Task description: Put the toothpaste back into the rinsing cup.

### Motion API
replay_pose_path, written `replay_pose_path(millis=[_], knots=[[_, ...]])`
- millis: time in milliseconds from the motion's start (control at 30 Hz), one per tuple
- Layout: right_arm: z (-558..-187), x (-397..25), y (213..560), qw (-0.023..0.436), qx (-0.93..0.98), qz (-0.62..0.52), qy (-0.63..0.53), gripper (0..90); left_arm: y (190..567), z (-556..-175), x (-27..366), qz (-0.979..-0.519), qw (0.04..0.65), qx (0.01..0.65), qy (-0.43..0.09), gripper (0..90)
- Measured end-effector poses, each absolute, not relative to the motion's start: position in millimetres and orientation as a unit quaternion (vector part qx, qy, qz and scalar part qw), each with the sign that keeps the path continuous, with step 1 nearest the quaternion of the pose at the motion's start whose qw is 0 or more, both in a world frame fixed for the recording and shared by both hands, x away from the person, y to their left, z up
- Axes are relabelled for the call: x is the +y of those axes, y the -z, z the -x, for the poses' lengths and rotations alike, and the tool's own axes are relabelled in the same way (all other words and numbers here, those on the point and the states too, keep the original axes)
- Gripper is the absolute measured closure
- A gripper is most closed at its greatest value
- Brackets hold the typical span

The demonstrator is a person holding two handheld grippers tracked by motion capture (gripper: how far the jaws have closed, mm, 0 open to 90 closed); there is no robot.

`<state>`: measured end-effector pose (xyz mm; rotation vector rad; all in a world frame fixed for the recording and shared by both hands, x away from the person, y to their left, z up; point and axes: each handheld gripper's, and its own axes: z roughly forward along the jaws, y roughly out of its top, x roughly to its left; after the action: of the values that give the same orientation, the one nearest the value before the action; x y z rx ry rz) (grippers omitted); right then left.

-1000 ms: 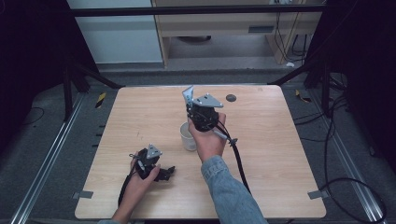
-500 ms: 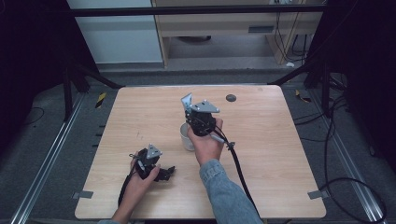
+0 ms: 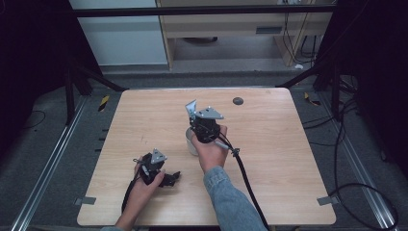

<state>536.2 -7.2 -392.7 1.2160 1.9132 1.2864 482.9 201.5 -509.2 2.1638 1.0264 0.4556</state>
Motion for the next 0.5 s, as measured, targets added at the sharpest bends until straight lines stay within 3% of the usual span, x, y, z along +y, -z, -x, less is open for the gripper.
replay_pose_path(millis=[500], knots=[[-538.8,-8.7,402.4,0.247,0.7,-0.466,-0.481,79.2,509.2,-482.8,201.4,-0.833,0.345,0.396,-0.175,0.0]])
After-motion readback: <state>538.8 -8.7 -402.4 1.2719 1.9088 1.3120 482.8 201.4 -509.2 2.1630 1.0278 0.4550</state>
